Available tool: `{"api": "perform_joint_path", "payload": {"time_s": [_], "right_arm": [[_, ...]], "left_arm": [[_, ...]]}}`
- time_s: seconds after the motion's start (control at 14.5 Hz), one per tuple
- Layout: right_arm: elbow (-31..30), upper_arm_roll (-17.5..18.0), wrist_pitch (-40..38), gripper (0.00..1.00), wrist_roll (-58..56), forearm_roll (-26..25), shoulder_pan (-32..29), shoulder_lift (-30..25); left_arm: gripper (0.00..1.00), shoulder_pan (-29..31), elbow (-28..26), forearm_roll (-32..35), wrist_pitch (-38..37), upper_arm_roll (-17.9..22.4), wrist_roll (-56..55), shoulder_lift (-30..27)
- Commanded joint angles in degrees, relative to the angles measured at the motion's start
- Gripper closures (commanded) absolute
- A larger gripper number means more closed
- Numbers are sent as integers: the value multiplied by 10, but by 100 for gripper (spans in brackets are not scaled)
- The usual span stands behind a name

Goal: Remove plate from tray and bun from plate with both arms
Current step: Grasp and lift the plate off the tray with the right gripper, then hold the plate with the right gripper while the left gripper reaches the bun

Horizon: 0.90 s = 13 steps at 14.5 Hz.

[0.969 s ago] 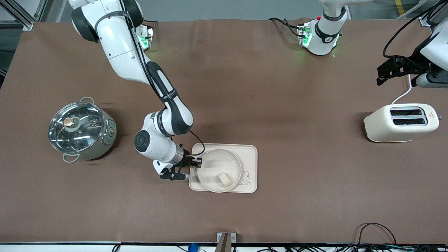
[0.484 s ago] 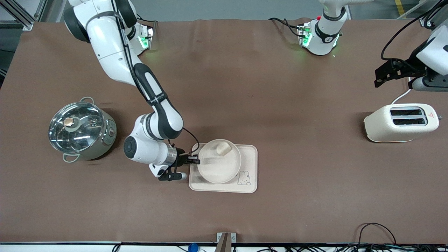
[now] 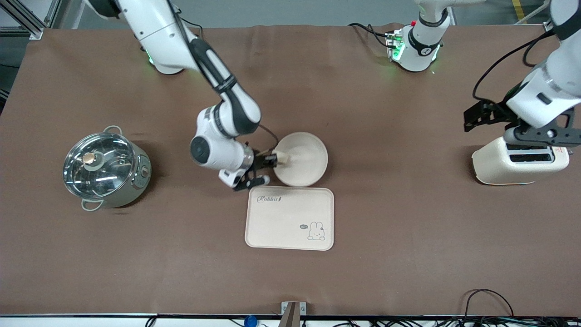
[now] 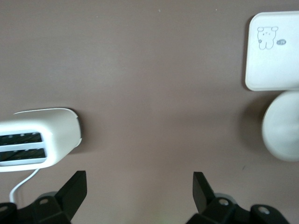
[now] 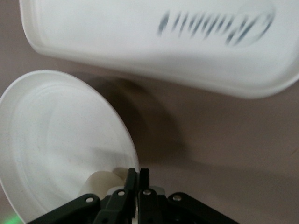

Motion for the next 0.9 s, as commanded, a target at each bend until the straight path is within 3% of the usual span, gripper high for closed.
{"api": "perform_joint_path", "payload": {"time_s": [0.0,0.21,0.55,0.62,0.69,0.83], "right_arm": [[-77,-3,20,100,-25,14,22,-51],[-85,-5,36,100,-77,13,16,-51],[-78,-7,52,99,-87,15,1,-47],[-78,-7,63,92,-87,15,1,-45],[-77,-7,65,77,-82,15,1,-38],[-74,-7,67,16,-79,17,1,-30]], "left_arm": [[0,-1,-56,-2,51,-28,-71,-4],[0,-5,-108,-1,96,-60,-185,11],[0,-28,-139,-1,140,-90,-309,58],[0,-38,-138,-1,146,-89,-325,67],[0,-48,-138,-1,155,-90,-341,74],[0,-67,-137,-1,168,-90,-367,89]]}}
